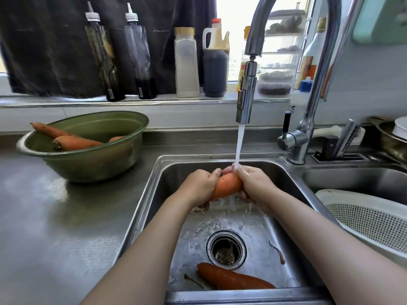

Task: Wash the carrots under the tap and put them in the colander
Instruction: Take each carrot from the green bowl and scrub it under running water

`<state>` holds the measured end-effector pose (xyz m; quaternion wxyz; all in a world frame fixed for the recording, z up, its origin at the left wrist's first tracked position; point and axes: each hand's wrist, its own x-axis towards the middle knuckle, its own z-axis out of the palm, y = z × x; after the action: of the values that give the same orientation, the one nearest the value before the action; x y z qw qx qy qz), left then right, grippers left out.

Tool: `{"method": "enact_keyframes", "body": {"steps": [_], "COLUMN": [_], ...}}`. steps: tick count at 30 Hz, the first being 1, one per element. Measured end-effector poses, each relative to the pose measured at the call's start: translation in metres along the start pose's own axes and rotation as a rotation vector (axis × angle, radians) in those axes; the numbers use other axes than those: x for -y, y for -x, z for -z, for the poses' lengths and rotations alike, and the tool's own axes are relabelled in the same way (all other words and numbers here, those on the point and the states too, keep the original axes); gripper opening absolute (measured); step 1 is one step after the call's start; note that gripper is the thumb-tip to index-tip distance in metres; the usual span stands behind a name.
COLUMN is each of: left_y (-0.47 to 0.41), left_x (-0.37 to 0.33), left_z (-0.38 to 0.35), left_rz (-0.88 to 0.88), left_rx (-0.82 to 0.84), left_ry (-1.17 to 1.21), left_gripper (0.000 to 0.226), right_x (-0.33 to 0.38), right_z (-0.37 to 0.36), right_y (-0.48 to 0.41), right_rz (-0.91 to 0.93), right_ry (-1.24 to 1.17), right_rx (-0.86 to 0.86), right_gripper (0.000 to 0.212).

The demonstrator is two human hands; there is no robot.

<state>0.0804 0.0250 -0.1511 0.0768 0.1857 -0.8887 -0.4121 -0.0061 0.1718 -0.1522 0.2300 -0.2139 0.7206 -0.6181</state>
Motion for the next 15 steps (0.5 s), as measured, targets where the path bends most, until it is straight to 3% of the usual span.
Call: {"method": "enact_keyframes", "body": {"steps": [3, 7, 11, 15], "left_y": [0.000, 0.000, 0.003, -0.001], "left_x": [0.005, 0.003, 0.001, 0.005], "left_z": [0.004, 0.007, 0.007, 0.007], "left_rz": [0.016, 0.005, -0.030, -0.020], "left_rx": [0.004, -0.023, -0.010, 0.023], "left_ry": [0.015, 0.050, 0.025, 0.059], "left_gripper": [0.058, 0.060, 0.056, 0.053], "right_x": [-0.002, 0.001, 0.004, 0.003], "right_z": [0.005, -0.003, -0.007, -0.001], "right_y": [0.005, 0.003, 0.001, 0.003], "right_rz": [-0.022, -0.012, -0.061, -0.100], "right_ry": [-0.055, -0.161, -0.166, -0.219], "right_rx": [0.183, 0.091, -0.045, 0.018], "right_gripper": [0.019, 0.009, 0.024, 0.034]}}
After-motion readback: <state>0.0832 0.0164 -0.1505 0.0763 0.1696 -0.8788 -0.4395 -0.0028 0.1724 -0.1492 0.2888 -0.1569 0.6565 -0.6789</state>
